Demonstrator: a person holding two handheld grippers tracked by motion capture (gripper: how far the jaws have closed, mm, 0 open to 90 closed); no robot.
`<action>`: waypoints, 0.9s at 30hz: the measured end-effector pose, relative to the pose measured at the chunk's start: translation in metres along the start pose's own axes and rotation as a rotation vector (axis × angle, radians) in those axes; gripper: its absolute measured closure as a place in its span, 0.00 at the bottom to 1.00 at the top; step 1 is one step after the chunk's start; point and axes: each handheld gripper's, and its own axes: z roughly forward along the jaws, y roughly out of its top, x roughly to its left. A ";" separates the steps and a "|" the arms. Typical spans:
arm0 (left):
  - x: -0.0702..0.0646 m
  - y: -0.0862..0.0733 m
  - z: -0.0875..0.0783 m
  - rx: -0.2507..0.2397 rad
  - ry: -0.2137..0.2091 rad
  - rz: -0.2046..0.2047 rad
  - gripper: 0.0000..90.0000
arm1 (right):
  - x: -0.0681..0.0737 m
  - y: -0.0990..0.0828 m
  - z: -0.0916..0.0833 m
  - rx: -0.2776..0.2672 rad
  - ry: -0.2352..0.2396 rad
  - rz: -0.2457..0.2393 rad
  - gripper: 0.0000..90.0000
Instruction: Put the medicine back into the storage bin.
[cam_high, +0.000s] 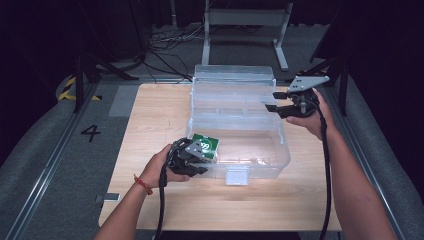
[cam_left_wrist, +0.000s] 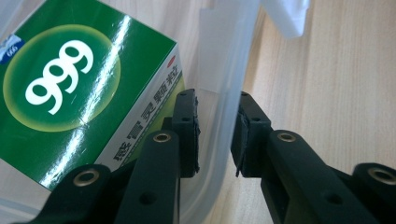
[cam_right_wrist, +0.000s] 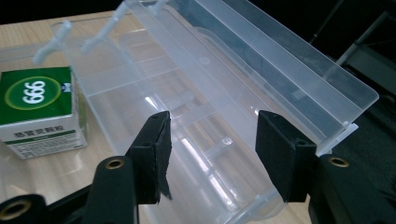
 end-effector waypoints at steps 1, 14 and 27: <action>0.000 0.000 0.000 -0.001 -0.003 -0.001 0.84 | -0.003 0.002 0.004 0.007 0.002 -0.002 0.51; 0.001 0.000 0.000 -0.006 -0.012 0.012 0.89 | -0.026 0.007 0.051 0.106 0.048 0.012 0.57; 0.000 -0.004 0.000 -0.064 -0.009 0.012 0.89 | -0.032 0.008 0.066 0.149 0.106 -0.049 0.78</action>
